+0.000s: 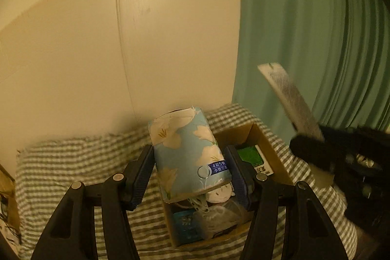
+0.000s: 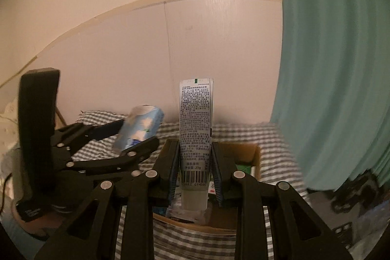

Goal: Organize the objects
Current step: 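Carry the tissue pack and tube into the cardboard box and release both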

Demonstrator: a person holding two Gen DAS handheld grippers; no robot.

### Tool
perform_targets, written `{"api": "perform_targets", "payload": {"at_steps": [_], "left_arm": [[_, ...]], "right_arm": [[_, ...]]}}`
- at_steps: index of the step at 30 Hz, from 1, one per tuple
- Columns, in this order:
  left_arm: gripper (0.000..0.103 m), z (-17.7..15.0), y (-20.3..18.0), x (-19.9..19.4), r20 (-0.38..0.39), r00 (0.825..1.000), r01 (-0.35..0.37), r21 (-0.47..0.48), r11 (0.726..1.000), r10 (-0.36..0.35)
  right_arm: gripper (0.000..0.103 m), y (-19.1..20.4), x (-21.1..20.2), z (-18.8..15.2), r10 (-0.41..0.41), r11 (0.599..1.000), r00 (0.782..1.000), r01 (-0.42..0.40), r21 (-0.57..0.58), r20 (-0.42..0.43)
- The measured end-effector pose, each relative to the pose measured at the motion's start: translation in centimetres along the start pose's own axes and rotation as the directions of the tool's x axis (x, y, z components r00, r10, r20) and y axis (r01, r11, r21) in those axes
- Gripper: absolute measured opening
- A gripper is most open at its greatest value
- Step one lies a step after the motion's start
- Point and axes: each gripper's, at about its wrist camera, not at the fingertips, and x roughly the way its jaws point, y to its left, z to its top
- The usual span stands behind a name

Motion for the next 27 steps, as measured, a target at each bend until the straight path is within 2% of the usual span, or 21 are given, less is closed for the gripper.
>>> {"api": "perform_targets", "payload": {"at_steps": [4,7,12,16,17,18,19,20,24,27], "left_arm": [[0.061,-0.6,0.1,2.9,-0.035,0.999,-0.001,-0.015,1.0,0.0],[0.061,-0.9,-0.7,5.8,-0.075,0.997,0.009,-0.025,1.0,-0.01],[0.061,-1.6,-3.6,10.3,-0.156,0.988,0.006,0.014,1.0,-0.004],[0.067,-1.7,-3.8,11.8,-0.181,0.983,0.012,0.008,1.0,-0.011],[0.072,-1.9,-3.3,11.6,-0.178,0.984,0.007,0.011,1.0,-0.004],[0.085,-2.2,-2.5,10.5,-0.172,0.985,-0.006,0.019,1.0,0.009],[0.093,-2.6,-1.5,9.1,-0.163,0.986,-0.028,0.026,0.999,0.032],[0.095,-2.4,-1.6,8.7,-0.149,0.987,-0.049,0.034,0.998,0.054],[0.095,-0.8,-0.6,6.3,-0.102,0.991,-0.083,0.028,0.996,0.085],[0.101,0.4,1.2,3.5,-0.051,0.993,-0.109,-0.002,0.994,0.108]], "right_arm": [[0.024,-1.2,2.9,-1.6,0.033,0.998,0.996,-0.03,0.047,-0.082],[0.024,-1.4,4.4,-2.3,0.027,0.998,0.992,-0.021,0.054,-0.12],[0.025,-3.9,6.1,-2.8,-0.014,0.996,0.983,0.029,0.081,-0.182],[0.025,-5.4,7.1,-3.0,-0.021,0.992,0.979,0.045,0.115,-0.202],[0.026,-5.5,6.9,-3.0,-0.026,0.991,0.979,0.051,0.123,-0.202],[0.033,-5.4,6.7,-3.0,-0.031,0.991,0.98,0.057,0.125,-0.199],[0.044,-5.5,6.5,-2.9,-0.037,0.99,0.98,0.063,0.128,-0.194],[0.049,-5.7,6.2,-2.8,-0.045,0.989,0.982,0.07,0.133,-0.184],[0.053,-5.3,4.3,-2.1,-0.061,0.988,0.986,0.081,0.13,-0.154],[0.059,-4.7,2.6,-1.0,-0.071,0.99,0.99,0.086,0.115,-0.125]]}}
